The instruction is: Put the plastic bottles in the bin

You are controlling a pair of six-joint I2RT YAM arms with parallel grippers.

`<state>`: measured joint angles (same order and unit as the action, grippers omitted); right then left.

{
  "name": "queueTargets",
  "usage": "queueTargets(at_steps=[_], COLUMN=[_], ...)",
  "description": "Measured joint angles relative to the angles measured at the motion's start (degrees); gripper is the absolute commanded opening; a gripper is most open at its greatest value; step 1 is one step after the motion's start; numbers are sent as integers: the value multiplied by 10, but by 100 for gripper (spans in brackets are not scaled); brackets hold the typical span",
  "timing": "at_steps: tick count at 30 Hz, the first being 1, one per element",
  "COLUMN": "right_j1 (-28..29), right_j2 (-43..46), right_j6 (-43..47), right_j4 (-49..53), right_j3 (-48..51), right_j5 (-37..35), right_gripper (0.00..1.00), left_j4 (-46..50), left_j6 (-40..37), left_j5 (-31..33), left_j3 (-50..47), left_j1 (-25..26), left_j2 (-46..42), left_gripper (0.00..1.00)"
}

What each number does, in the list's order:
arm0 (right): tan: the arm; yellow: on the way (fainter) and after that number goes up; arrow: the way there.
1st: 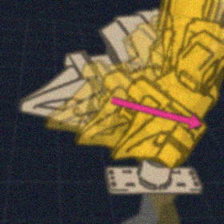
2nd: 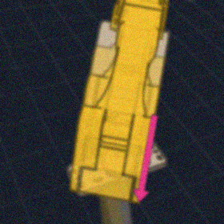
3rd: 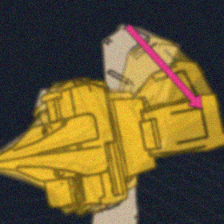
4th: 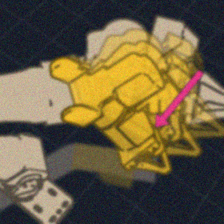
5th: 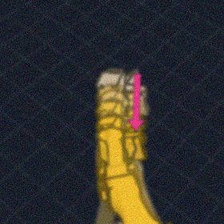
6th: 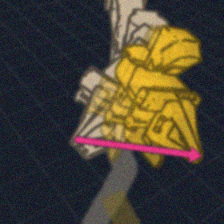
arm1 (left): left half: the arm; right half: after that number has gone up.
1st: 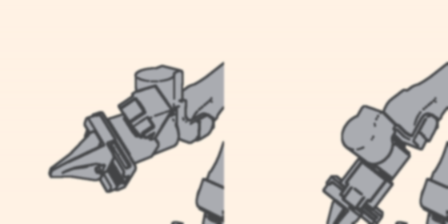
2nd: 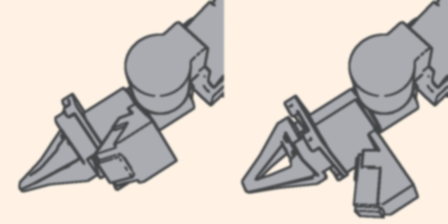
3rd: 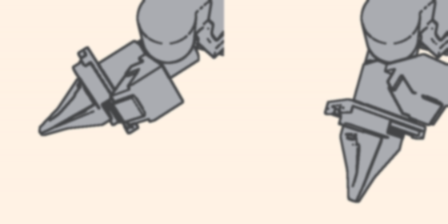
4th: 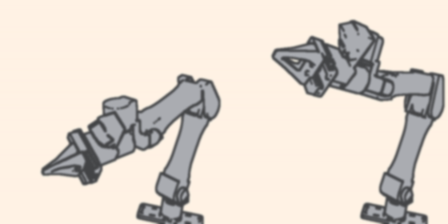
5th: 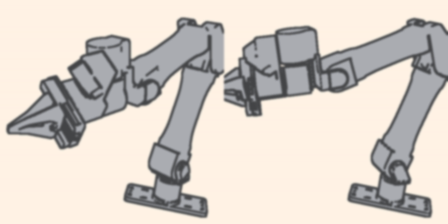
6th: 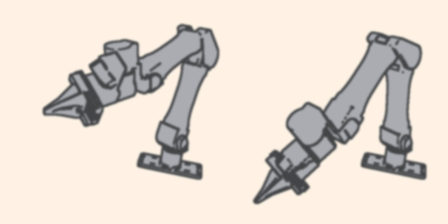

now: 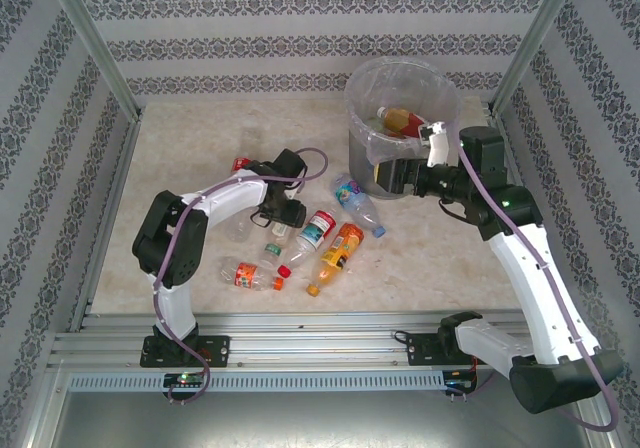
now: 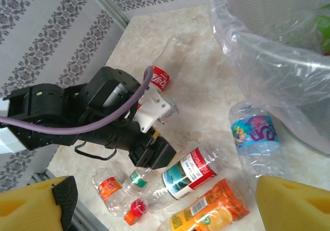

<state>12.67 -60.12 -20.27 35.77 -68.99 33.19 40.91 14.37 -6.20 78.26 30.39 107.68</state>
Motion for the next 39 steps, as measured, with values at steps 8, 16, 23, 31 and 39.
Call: queueTargets(at_steps=[8,16,23,31,39], right_j1=[32,115,168,199,213], right_j2=[4,-45,-112,-171,-213], right_j6=[-59,-99,-124,-128,-124], right_j4=[-89,-160,-211,-230,-236], right_j3=[81,99,99,87,53], right_j5=[53,38,-4,-43,-70], right_gripper=[90,93,92,93,85], left_j4=[-34,-170,-263,-351,-385], left_j6=[84,258,400,502,541], left_j5=[-87,-176,-209,-236,-245], left_j3=[22,-25,-105,-139,-143], left_j1=[-37,-72,-71,-65,-60], left_j2=[-107,-199,-205,-205,-205], left_gripper=[56,54,52,49,50])
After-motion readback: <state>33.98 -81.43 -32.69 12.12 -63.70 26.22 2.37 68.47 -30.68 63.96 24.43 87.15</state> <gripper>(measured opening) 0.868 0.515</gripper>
